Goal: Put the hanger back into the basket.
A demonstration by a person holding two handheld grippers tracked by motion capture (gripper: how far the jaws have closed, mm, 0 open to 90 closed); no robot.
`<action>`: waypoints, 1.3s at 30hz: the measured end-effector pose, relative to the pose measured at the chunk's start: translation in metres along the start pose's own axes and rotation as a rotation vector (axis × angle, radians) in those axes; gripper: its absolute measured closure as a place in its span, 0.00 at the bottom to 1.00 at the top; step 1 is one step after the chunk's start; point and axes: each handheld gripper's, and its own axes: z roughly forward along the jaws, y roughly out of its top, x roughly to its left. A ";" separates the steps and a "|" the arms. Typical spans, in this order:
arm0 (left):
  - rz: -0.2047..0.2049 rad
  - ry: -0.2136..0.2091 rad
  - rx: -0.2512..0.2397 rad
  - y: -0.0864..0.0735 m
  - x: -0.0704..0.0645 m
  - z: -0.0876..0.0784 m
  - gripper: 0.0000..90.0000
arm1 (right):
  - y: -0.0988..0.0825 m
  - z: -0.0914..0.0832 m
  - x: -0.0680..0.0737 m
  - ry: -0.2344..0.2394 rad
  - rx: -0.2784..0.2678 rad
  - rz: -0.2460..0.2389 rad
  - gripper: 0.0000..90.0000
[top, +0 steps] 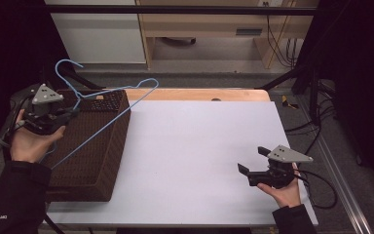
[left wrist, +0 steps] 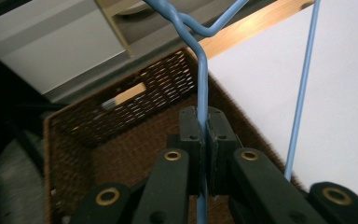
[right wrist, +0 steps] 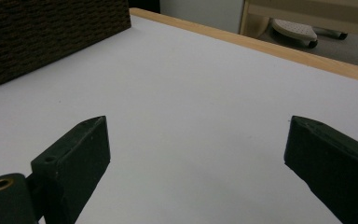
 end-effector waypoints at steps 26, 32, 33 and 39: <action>-0.062 0.196 0.165 -0.054 0.059 0.044 0.97 | 0.000 0.001 0.001 -0.002 0.007 -0.004 0.08; -0.068 0.195 0.185 -0.065 0.063 0.053 0.97 | 0.000 0.002 0.000 -0.003 0.004 -0.003 0.08; -0.068 0.193 0.188 -0.067 0.064 0.053 0.97 | 0.000 0.002 0.000 -0.004 0.005 -0.004 0.08; -0.065 0.211 0.208 -0.076 0.063 0.057 0.97 | 0.000 0.002 0.000 -0.006 0.008 -0.003 0.08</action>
